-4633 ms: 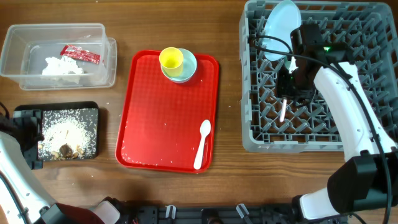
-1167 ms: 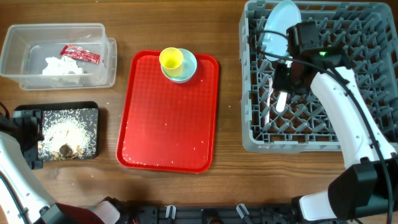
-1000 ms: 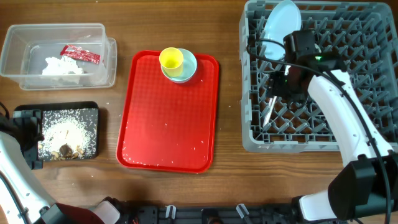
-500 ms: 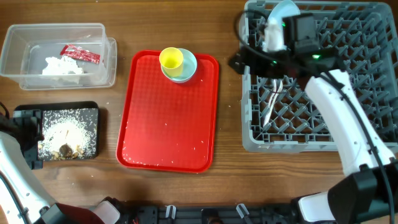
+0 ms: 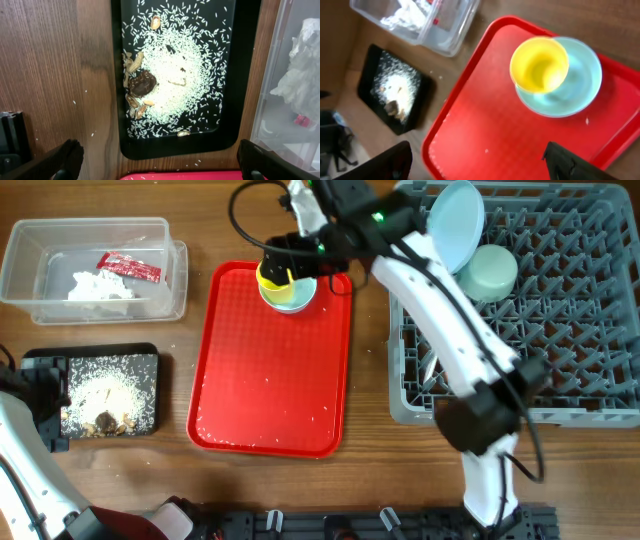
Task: Sort waste into correct bins and load items into the dishwasher rack
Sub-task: 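Reach right gripper to the yellow cup and grasp it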
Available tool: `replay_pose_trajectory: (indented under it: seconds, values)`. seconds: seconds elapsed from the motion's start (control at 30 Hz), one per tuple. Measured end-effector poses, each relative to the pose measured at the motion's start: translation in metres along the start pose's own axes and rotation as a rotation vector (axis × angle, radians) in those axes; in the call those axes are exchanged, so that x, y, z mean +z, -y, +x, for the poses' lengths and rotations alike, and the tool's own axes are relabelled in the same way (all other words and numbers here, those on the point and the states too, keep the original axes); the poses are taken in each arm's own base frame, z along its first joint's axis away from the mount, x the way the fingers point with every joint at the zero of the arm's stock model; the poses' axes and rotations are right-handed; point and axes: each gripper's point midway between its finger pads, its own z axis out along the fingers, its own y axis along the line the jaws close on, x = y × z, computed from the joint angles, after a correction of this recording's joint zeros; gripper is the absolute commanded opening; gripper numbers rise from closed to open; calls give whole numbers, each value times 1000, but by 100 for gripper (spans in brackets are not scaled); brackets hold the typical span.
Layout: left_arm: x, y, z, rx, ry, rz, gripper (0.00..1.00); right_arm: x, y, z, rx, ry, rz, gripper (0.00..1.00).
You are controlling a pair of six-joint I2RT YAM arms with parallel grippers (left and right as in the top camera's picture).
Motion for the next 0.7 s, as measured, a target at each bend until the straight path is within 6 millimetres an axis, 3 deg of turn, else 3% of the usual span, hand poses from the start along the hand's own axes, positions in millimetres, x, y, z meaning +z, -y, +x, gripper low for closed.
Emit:
replay_pose_trajectory:
  seconds: [0.07, 0.17, 0.27, 0.4, 0.5, 0.6, 0.7]
  values:
    - [0, 0, 0, 0, 0, 0, 100, 23, 8, -17, -41, 39, 27, 86]
    - [0, 0, 0, 0, 0, 0, 100, 45, 16, -24, -77, 64, 82, 77]
    - [0, 0, 0, 0, 0, 0, 100, 63, 10, -30, -127, 99, 133, 65]
    - [0, 0, 0, 0, 0, 0, 100, 85, -3, -34, -199, 160, 251, 61]
    - [0, 0, 0, 0, 0, 0, 100, 107, 0, -32, -226, 178, 335, 56]
    - [0, 0, 0, 0, 0, 0, 100, 137, 22, -20, -226, 133, 405, 48]
    - [0, 0, 0, 0, 0, 0, 100, 155, 40, -12, -220, 98, 440, 40]
